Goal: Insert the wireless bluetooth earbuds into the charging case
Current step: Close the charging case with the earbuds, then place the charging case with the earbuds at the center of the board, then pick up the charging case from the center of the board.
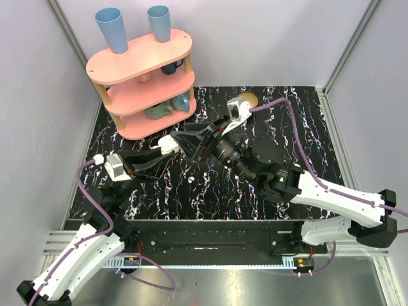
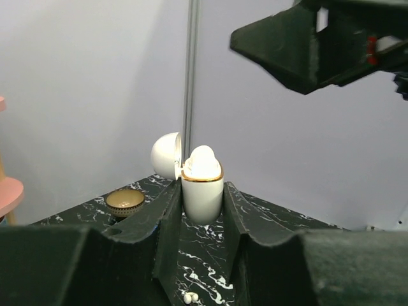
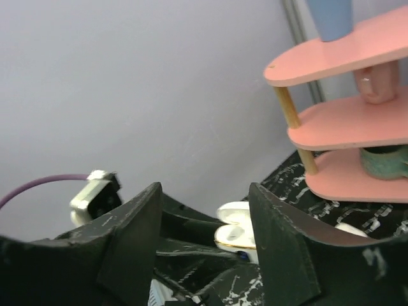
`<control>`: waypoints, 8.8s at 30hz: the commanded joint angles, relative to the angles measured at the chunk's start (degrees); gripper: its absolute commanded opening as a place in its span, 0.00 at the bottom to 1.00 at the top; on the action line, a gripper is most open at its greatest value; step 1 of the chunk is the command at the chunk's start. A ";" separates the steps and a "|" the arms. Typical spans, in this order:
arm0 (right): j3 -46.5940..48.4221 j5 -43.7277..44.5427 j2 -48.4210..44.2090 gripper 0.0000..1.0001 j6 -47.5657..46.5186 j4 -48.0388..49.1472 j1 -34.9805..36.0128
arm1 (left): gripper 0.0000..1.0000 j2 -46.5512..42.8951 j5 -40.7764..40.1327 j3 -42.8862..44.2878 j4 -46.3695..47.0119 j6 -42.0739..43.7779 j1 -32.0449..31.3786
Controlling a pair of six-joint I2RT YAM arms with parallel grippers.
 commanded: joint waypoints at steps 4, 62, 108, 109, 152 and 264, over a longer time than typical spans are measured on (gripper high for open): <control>-2.50 1.27 -5.06 0.62 13.24 -10.92 -8.39 | 0.00 -0.70 11.05 5.04 -0.03 0.99 -0.21; -18.58 19.09 -18.85 0.79 25.38 -25.25 -10.15 | 0.00 20.47 7.56 9.00 -18.75 -18.86 -0.38; -26.94 19.62 -33.27 0.82 26.18 -33.52 -10.15 | 0.03 91.31 5.87 34.74 3.22 -44.71 4.10; -27.03 19.71 -33.36 0.82 26.26 -33.52 -10.15 | 0.04 92.01 5.70 34.92 3.48 -44.89 4.10; -26.24 18.05 -32.66 0.85 27.32 -33.26 -10.15 | 0.75 83.24 -1.24 32.29 -19.45 -32.68 5.07; 64.46 -32.05 83.44 0.83 -34.99 -41.43 -20.79 | 0.99 15.12 5.08 18.84 -61.64 -1.39 41.98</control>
